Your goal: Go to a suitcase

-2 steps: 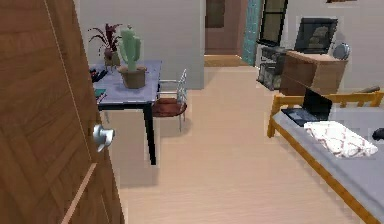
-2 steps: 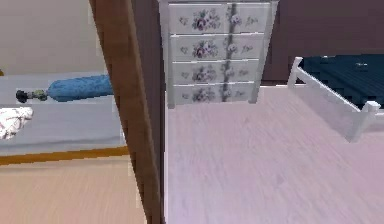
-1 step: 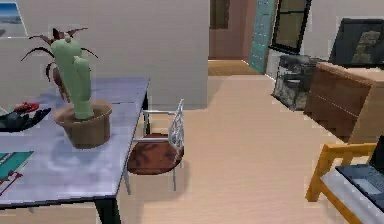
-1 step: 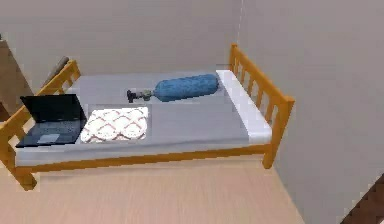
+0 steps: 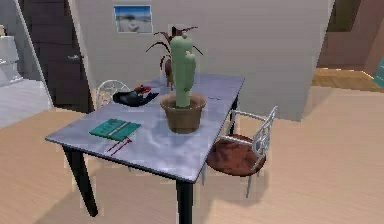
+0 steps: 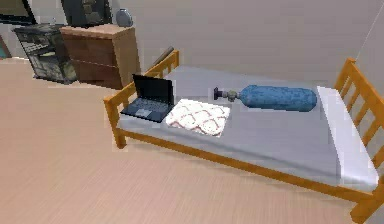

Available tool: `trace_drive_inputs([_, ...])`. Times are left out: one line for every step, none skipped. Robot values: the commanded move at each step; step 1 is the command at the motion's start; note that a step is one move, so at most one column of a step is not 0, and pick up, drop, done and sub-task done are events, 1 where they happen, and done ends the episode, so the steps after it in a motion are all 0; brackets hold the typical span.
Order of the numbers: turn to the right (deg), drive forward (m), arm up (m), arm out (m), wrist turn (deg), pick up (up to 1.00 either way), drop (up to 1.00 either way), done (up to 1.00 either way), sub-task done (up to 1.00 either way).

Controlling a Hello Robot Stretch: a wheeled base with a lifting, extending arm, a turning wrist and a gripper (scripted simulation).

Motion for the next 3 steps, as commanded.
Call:
trace_drive_inputs([0.0,0.35,0.00,0.00,0.0,0.00,0.00,0.00,0.00])
trace_drive_inputs([-45.0,0.00,0.00,0.00,0.0,0.00,0.00,0.00,0.00])
trace_drive_inputs([-21.0,0.00,0.00,0.00,0.0,0.00,0.00,0.00,0.00])
